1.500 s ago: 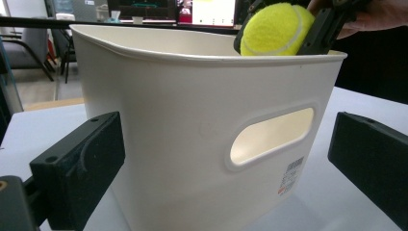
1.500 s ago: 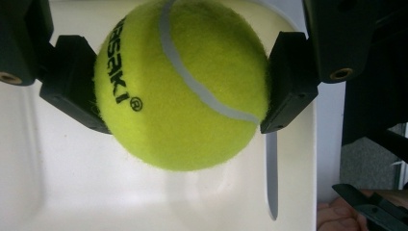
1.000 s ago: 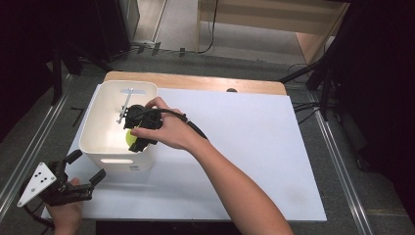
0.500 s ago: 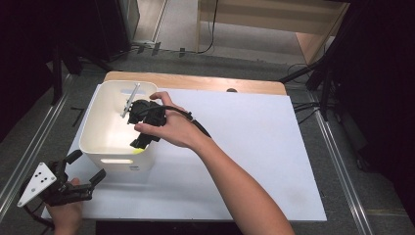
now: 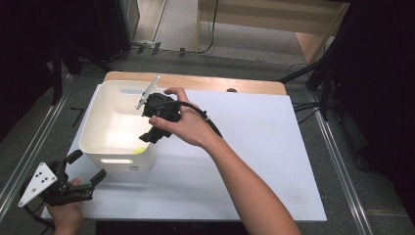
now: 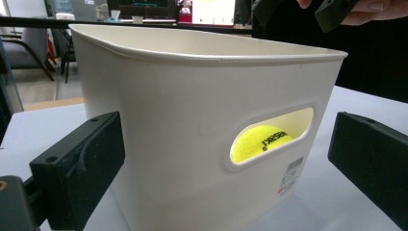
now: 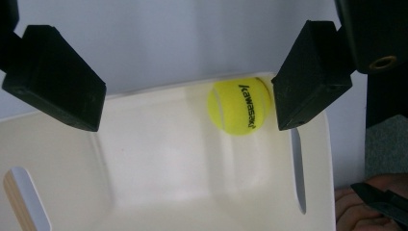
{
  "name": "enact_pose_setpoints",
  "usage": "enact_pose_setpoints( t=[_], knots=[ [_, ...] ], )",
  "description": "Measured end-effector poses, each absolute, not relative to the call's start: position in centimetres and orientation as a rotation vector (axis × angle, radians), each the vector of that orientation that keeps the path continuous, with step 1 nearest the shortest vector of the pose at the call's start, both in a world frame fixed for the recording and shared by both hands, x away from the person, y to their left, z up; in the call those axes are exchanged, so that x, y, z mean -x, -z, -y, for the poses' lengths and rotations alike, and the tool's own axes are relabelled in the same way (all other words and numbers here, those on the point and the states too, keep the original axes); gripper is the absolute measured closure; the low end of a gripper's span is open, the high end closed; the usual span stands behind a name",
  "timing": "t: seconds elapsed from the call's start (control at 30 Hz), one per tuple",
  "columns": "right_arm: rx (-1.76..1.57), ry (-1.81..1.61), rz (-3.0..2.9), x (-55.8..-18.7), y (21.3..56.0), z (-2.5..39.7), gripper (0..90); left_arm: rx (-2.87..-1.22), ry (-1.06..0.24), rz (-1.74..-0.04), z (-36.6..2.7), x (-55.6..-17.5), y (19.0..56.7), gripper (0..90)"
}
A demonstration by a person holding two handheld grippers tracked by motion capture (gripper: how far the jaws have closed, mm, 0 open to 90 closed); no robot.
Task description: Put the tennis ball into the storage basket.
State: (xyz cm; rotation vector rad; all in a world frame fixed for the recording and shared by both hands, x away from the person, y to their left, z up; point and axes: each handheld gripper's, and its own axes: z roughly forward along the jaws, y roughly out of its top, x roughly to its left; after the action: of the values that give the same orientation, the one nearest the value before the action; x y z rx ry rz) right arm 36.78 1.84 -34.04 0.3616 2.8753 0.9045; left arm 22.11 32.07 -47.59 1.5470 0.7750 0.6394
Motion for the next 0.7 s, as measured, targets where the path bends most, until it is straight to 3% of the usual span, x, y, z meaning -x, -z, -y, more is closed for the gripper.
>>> enact_pose_setpoints(
  t=[0.7],
  knots=[
    [-0.491,-0.957,-2.811,-35.9,34.8,3.5,9.9,-1.547,-0.639,-0.776,-32.0,-22.1,47.6,0.0]
  ],
)
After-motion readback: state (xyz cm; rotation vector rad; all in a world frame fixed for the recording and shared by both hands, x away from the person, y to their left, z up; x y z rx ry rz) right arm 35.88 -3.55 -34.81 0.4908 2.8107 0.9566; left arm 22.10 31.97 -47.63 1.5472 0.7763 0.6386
